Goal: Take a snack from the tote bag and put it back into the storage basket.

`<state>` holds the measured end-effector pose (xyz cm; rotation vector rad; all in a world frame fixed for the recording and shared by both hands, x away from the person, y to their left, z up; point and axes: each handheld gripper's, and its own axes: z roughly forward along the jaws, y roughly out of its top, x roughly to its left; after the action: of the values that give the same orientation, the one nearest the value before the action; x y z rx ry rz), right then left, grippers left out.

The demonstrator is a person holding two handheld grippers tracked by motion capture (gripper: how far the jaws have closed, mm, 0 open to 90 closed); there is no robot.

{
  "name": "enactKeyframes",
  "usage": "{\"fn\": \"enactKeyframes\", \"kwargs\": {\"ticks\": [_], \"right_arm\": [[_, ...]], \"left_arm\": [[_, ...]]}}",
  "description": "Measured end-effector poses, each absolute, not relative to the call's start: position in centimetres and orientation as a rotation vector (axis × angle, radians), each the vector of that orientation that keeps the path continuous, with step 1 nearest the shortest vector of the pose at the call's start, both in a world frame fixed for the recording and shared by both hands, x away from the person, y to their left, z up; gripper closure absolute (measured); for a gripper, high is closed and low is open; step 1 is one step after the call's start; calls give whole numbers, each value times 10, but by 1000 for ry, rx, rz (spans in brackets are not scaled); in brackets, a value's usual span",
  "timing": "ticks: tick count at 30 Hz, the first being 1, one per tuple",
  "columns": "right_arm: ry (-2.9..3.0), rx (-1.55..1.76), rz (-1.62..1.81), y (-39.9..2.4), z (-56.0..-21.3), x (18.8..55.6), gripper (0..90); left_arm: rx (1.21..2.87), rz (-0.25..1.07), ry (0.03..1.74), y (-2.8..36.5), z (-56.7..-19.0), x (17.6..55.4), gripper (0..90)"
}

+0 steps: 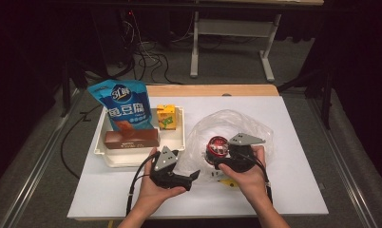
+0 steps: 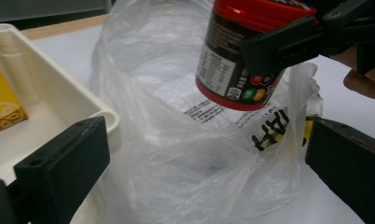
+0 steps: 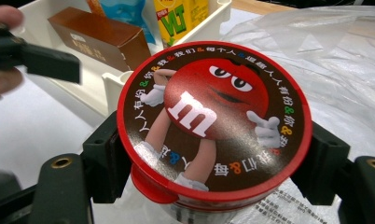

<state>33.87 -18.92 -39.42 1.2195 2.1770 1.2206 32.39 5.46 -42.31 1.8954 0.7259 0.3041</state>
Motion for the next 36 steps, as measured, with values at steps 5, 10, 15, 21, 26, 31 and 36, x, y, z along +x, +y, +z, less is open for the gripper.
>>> {"fn": "enactKeyframes", "kwargs": {"ticks": [5, 10, 15, 21, 26, 31, 36], "right_arm": [[2188, 1213, 1228, -185, -388, 334, 259], [2200, 1193, 1238, -181, -385, 331, 259], [2210, 1189, 1233, -179, -384, 329, 259], [2223, 1188, 1237, -177, -384, 328, 259], [2245, 1179, 1243, -175, -384, 326, 259], [2263, 1162, 1250, -173, -384, 325, 259], [2279, 1161, 1262, -171, -385, 323, 259]], "left_arm": [[1924, 298, 679, 41, -427, 321, 3], [1925, 287, 659, 33, -429, 322, 8], [1937, 289, 633, 24, -431, 324, 19], [1946, 288, 623, 15, -432, 327, 47], [1934, 329, 581, 11, -431, 330, 132], [1936, 337, 553, 7, -432, 330, 168], [1922, 344, 566, 9, -432, 331, 217]]}}
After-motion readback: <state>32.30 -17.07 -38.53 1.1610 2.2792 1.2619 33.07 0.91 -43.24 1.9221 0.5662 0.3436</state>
